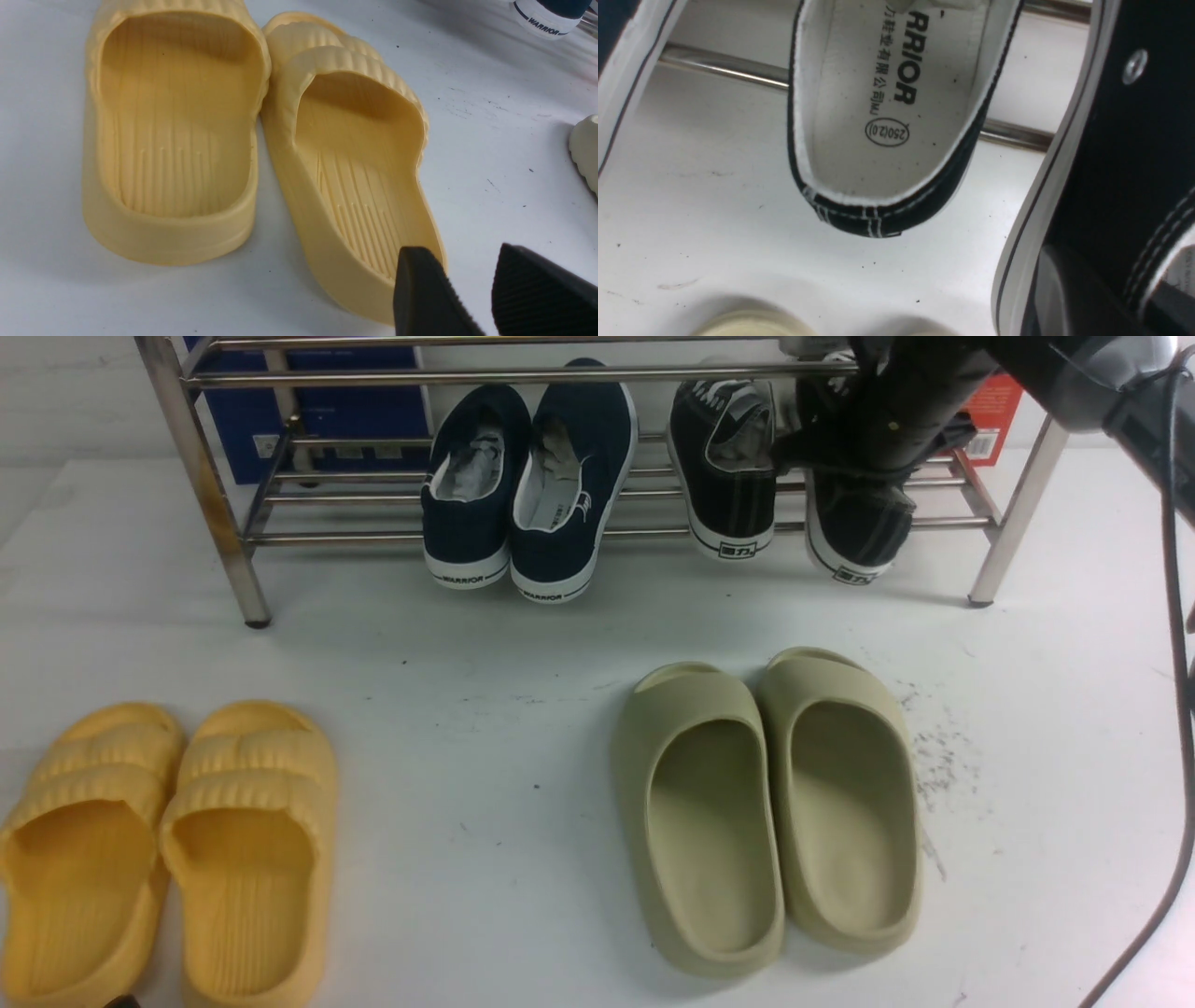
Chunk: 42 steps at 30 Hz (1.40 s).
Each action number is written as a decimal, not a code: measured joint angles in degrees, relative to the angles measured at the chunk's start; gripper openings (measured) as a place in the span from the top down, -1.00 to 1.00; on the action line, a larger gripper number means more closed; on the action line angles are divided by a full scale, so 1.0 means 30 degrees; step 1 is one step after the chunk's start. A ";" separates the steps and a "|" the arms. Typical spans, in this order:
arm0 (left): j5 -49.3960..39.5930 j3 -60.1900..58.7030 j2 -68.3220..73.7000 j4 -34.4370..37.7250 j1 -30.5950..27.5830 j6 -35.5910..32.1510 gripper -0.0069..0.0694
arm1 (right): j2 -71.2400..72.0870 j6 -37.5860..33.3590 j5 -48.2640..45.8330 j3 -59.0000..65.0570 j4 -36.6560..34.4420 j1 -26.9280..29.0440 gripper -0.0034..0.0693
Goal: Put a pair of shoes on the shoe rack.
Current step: Use the right arm to put a shoe into the shoe rack
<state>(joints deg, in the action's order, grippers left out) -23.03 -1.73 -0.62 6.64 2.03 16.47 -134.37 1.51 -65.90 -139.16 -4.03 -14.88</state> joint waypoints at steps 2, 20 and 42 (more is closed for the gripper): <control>0.0000 0.0000 0.0000 0.0000 0.0000 0.0000 0.19 | -0.0037 -0.0099 0.0090 0.0000 -0.0041 0.0000 0.82; 0.0000 0.0000 0.0000 0.0000 0.0000 0.0000 0.19 | -0.0699 -0.0371 0.2083 -0.0016 0.0334 0.0000 0.81; 0.0000 0.0000 0.0000 0.0000 0.0000 0.0000 0.19 | -0.0730 -0.1100 0.2953 -0.0016 0.1537 -0.0198 0.61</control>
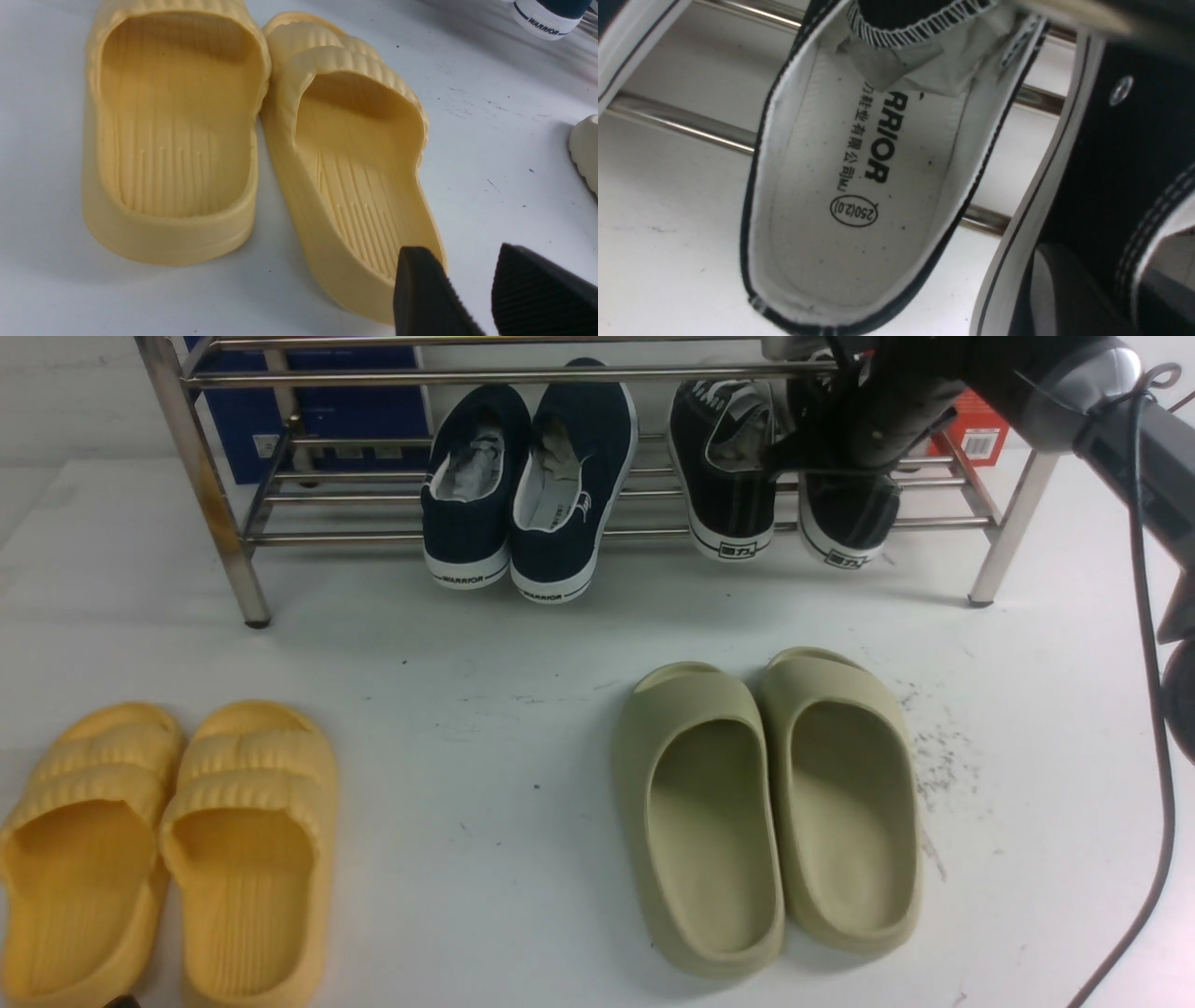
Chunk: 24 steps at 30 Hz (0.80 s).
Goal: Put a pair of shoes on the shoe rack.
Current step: Use the right arm to put a shoe into the shoe rack
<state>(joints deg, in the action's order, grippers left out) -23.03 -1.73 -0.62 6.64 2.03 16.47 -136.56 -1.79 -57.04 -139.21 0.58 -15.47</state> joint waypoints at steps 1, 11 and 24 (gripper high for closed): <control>0.0000 0.0000 0.0000 0.0000 0.0000 0.0000 0.20 | 0.0000 0.0000 0.0150 0.0000 0.0001 0.0000 0.57; 0.0000 0.0000 0.0000 0.0000 0.0000 0.0000 0.20 | 0.0177 -0.0022 -0.0054 -0.0126 -0.0298 0.0000 0.15; 0.0000 0.0000 0.0000 0.0000 0.0000 0.0000 0.20 | 0.3953 -0.0082 -0.4885 -0.0076 -0.3085 0.0000 0.16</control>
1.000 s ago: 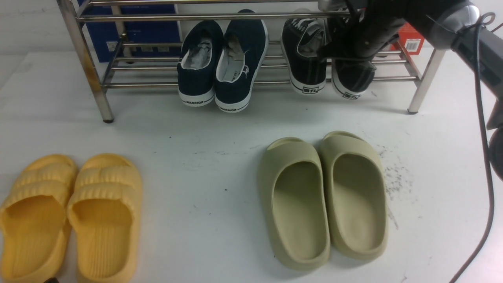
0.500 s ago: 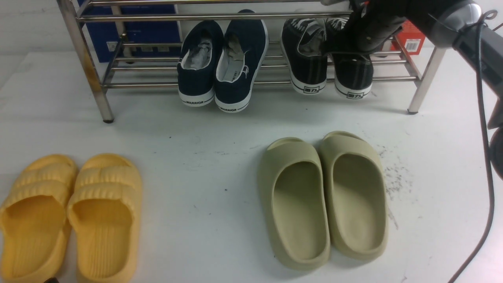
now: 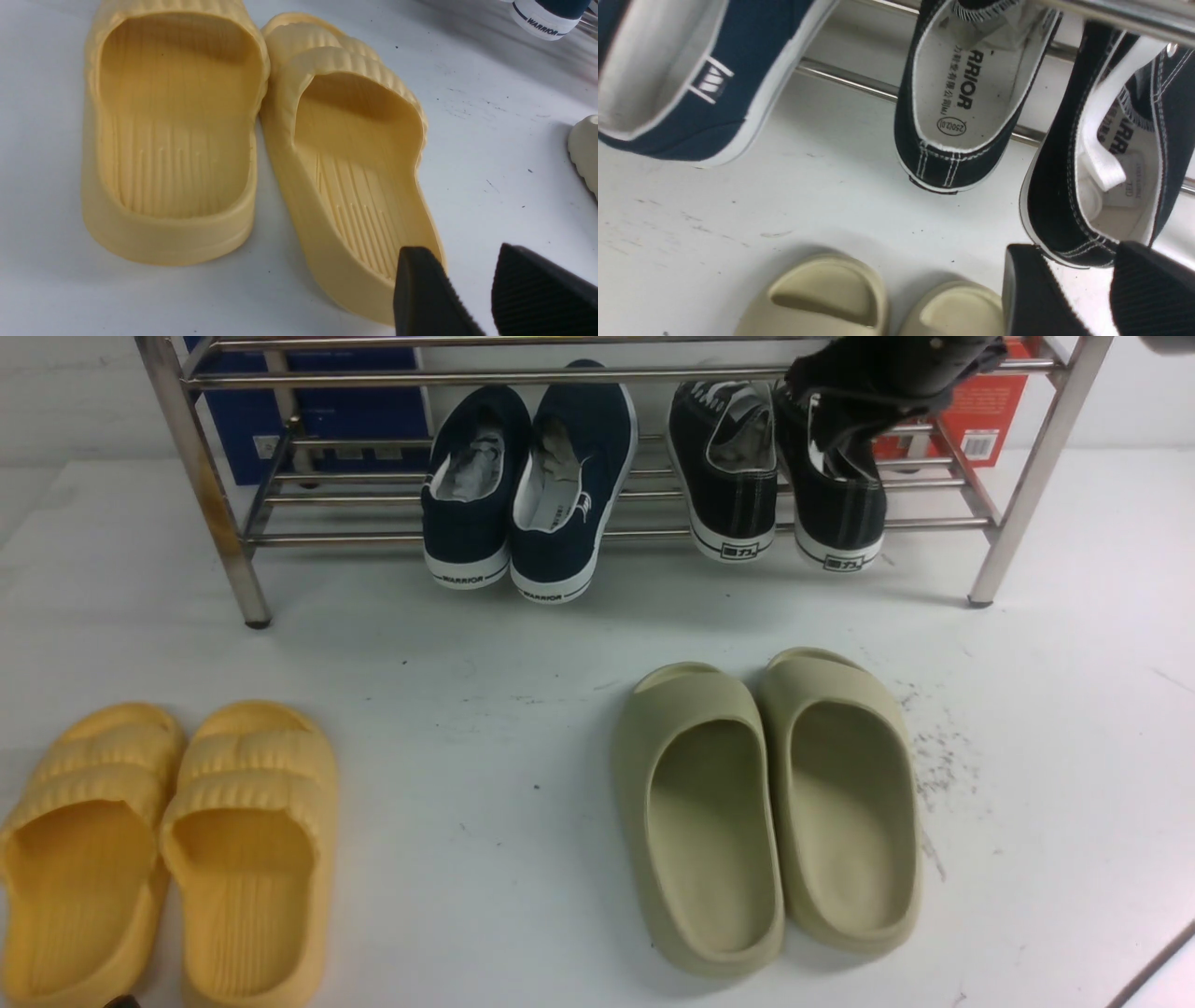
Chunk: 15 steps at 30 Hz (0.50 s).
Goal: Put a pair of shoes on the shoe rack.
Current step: Use the right arm to put a shoe into the shoe rack
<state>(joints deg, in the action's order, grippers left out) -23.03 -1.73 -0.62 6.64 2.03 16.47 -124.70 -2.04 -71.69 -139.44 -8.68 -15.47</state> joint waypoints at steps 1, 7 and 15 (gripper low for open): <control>0.0000 0.0000 0.0000 0.0000 0.0000 0.0000 0.20 | 0.0000 0.0000 0.0000 0.0023 -0.0020 0.0000 0.16; 0.0000 0.0000 0.0000 0.0000 0.0000 0.0000 0.20 | 0.3649 0.0000 0.0058 0.5655 -0.0072 0.0000 0.52; 0.0000 0.0000 0.0000 0.0000 0.0000 0.0000 0.20 | 0.4958 0.0147 0.3825 1.4065 -0.0090 0.0145 0.89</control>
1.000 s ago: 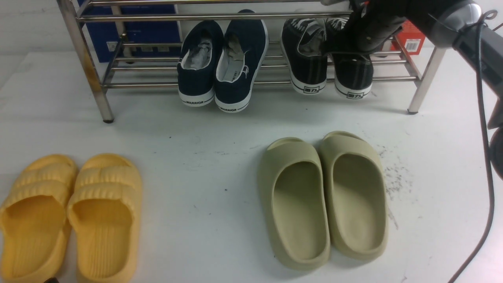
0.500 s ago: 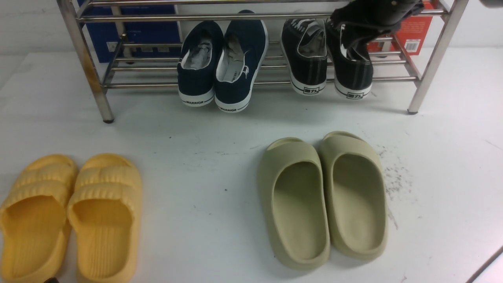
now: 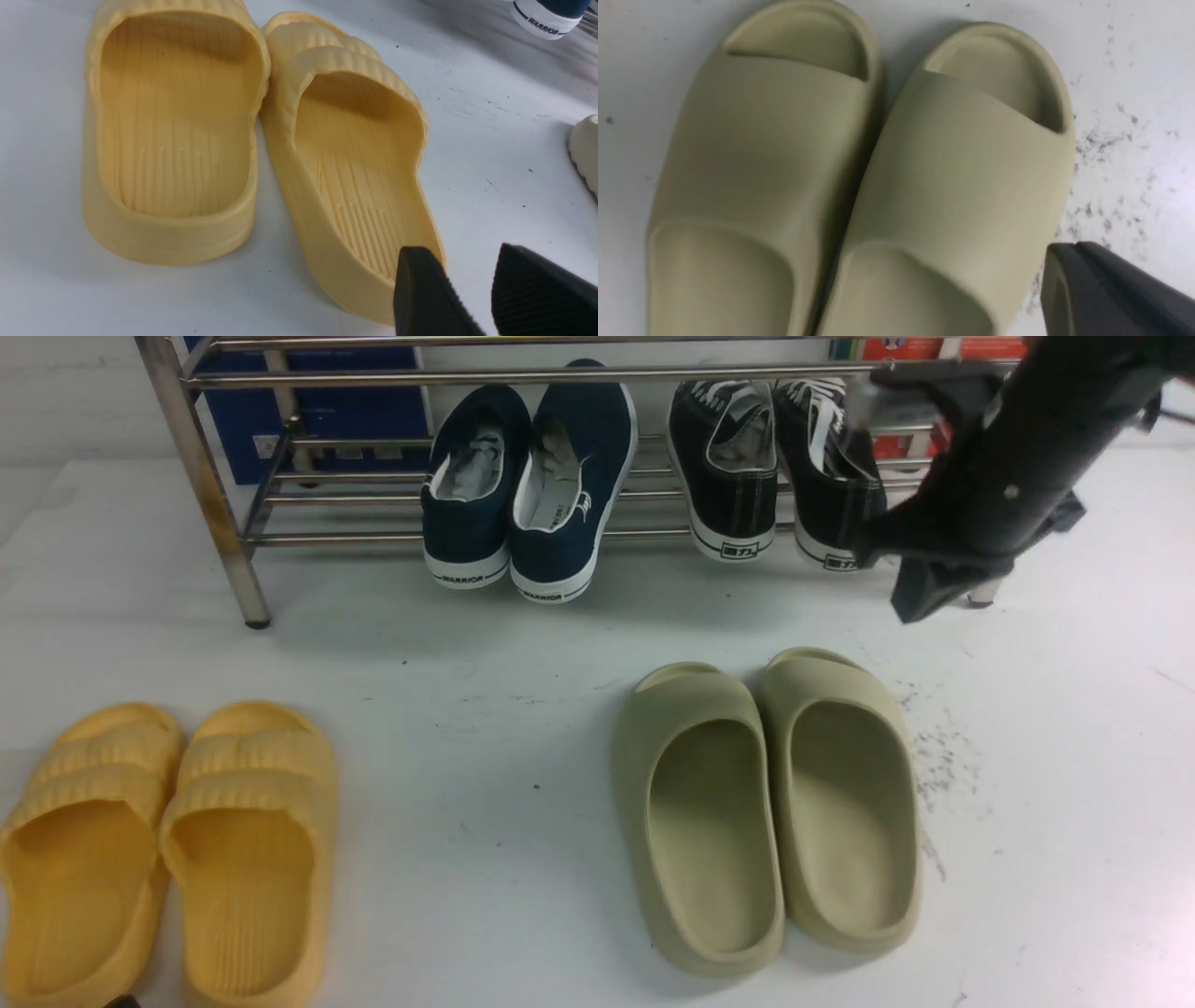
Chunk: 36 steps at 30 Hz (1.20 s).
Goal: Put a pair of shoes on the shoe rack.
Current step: Use the right arm to put a shoe into the shoe rack
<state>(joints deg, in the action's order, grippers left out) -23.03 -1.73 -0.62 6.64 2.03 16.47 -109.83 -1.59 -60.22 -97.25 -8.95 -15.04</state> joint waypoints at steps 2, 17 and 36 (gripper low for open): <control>0.0000 0.0000 0.0000 0.0000 0.0000 0.0000 0.19 | -0.0353 0.0101 0.1099 0.0175 -0.0001 0.0085 0.89; 0.0000 0.0000 0.0000 0.0000 0.0000 0.0000 0.19 | -0.3964 0.0532 0.8473 -0.0624 -0.0143 0.1015 0.87; 0.0000 0.0000 0.0000 0.0000 0.0000 0.0000 0.19 | -0.4094 0.0936 1.0590 -0.0624 0.0292 0.1031 0.81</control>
<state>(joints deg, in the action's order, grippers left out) -23.03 -1.73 -0.62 6.64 2.03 16.47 -122.11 1.21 -28.45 -99.12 -8.07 -11.95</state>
